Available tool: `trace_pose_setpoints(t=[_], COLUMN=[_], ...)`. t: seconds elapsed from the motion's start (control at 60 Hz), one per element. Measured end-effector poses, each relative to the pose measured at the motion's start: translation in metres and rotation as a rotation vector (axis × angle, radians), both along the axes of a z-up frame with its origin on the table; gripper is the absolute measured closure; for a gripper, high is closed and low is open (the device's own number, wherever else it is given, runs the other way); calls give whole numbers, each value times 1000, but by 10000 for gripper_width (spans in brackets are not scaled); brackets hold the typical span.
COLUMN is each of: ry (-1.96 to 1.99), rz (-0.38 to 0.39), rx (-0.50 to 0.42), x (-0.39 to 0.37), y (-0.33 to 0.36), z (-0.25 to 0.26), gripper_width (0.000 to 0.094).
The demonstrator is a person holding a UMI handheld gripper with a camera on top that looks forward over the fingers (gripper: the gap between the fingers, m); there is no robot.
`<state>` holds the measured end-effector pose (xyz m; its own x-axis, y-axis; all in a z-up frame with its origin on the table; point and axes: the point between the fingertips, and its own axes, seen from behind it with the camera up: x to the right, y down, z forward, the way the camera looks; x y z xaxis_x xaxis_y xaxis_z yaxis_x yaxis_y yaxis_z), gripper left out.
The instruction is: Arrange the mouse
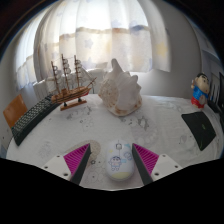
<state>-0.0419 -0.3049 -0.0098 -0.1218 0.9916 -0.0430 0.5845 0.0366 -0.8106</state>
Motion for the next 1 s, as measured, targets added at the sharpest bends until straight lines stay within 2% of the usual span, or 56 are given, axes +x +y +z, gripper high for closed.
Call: trace_pose_setpoints(t=[0.083, 0.167, 0.217, 0.25, 0.267, 0.433, 0.667, 0.833, 0.917, 1.0], ry=[-4, -8, -8, -3, 2, 0, 82, 160, 162, 127], rz=[5, -9, -21, -33, -32, -38, -109, -164, -216, -254], rx=[-3, 12, 34, 53, 55, 72, 9, 43, 86, 116], x=[-4, -5, -7, -8, -9, -11, -36, -73, -92, -105], y=[-2, 4, 10, 15, 16, 25, 85, 195, 266, 329], z=[-1, -4, -6, -6, -6, 7, 114, 167, 159, 126], gripper_width=[98, 190, 306, 436, 447, 517, 553, 554, 556, 554])
